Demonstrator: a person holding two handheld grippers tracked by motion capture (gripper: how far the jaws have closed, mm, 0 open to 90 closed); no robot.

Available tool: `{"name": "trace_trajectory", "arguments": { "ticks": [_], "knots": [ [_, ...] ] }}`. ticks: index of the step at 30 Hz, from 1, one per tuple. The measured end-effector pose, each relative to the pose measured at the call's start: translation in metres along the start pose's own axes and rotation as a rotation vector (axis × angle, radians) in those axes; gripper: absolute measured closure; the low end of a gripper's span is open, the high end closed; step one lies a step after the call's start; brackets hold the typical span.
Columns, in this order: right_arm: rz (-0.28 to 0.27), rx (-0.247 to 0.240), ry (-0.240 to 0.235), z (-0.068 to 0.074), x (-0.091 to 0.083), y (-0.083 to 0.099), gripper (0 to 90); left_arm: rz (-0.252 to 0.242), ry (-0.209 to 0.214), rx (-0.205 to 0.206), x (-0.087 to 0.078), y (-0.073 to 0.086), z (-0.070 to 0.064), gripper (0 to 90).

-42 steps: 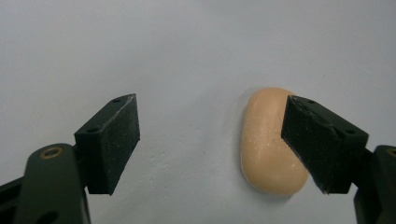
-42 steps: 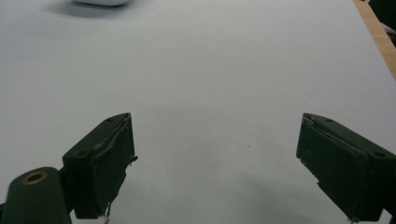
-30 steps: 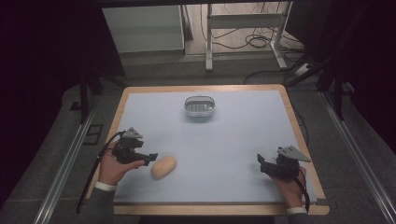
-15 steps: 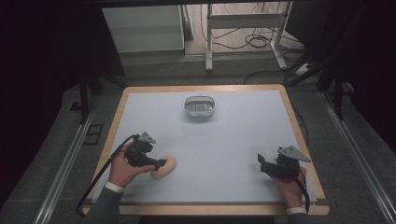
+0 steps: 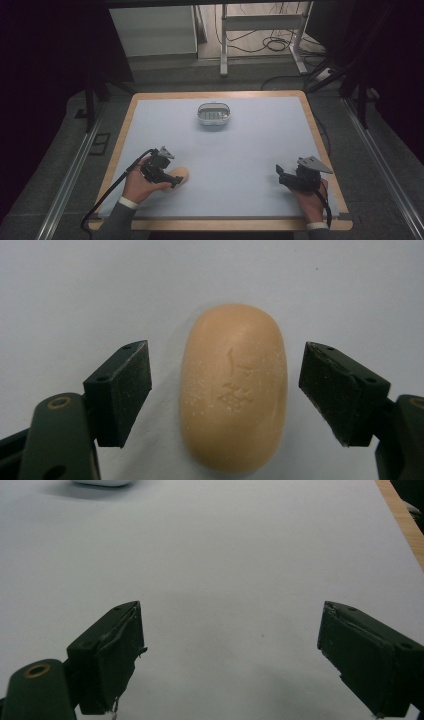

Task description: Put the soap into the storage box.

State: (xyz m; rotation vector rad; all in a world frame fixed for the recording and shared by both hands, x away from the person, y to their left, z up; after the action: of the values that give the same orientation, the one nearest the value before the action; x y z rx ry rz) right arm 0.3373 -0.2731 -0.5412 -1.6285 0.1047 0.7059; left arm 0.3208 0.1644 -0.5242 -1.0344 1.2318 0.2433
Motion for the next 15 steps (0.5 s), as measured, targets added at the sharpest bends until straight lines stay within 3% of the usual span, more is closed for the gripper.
{"name": "trace_trajectory", "arguments": {
  "ticks": [6, 8, 15],
  "knots": [
    [-0.001, -0.002, 0.0, 0.0, 0.0, 0.0, 11.4, 0.026, -0.004, 0.008, 0.011, 0.001, -0.004, 21.8],
    [0.0, -0.003, 0.0, 0.0, 0.0, 0.0, 11.4, 0.024, -0.026, 0.016, 0.012, 0.001, -0.006, 23.5],
    [0.001, -0.005, 0.001, 0.0, 0.0, 0.0, 11.4, 0.047, -0.021, 0.015, 0.018, 0.006, -0.005, 25.0]
  ]
}}
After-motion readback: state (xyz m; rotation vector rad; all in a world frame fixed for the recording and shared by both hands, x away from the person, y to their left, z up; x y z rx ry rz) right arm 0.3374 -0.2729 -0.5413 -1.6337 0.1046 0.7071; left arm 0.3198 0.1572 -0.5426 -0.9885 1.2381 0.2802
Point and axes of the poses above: each handheld gripper's, and its own axes: x roughly forward along the jaws, y roughly out of its underside, z roughly to its left, the point moved 3 cm from there along x, roughly forward along the jaws, and after that the axes turned 2 degrees about -y, right-handed, at the moved point
